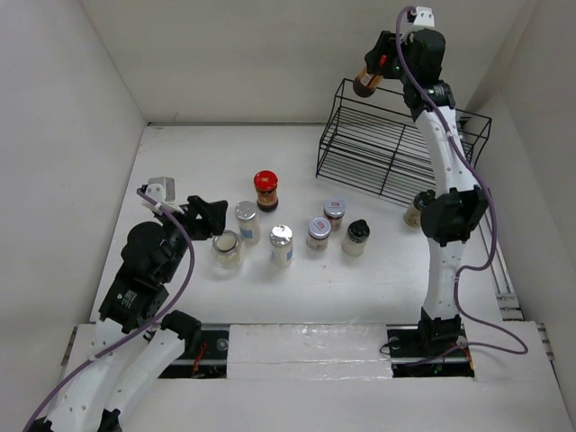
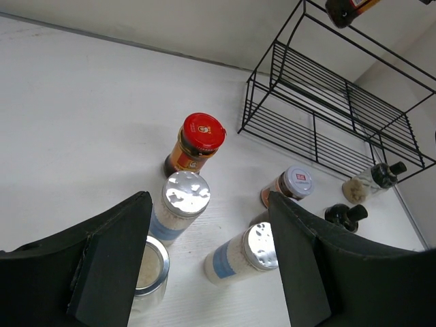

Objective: Organize the condiment bottles

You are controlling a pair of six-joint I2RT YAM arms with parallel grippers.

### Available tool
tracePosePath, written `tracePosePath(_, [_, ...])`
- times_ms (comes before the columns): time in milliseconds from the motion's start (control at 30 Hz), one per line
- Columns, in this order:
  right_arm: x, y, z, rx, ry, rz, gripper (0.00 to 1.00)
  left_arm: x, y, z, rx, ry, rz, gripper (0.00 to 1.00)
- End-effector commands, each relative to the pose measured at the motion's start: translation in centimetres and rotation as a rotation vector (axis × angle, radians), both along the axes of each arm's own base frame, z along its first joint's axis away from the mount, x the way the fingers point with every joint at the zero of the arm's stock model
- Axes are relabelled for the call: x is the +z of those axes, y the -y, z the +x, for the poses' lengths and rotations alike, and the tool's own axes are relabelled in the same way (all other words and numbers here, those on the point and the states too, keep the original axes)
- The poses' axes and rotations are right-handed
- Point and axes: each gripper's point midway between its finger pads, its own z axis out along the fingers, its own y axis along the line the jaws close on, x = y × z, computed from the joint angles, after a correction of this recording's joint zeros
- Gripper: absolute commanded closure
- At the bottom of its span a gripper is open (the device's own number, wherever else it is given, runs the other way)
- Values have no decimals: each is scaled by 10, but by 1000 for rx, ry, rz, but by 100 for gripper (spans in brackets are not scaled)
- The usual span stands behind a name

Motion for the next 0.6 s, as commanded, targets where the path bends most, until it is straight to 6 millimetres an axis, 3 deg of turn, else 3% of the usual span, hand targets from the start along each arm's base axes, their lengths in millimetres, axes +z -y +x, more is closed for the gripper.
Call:
tracePosePath(0, [89, -16, -21, 62, 255, 61, 55, 7, -1, 3, 7, 33, 1, 35])
tracePosePath(67, [86, -16, -22, 61, 248, 49, 55, 6, -2, 3, 6, 36, 9, 35])
tracePosePath(333, [23, -36, 3, 72, 146, -18, 55, 6, 0, 3, -3, 35, 9, 35])
tracePosePath(533, [-20, -62, 12, 88, 71, -71, 43, 9, -1, 1, -3, 44, 5, 35])
tracePosePath(567, [-20, -65, 11, 78, 74, -82, 43, 9, -1, 1, -3, 44, 5, 35])
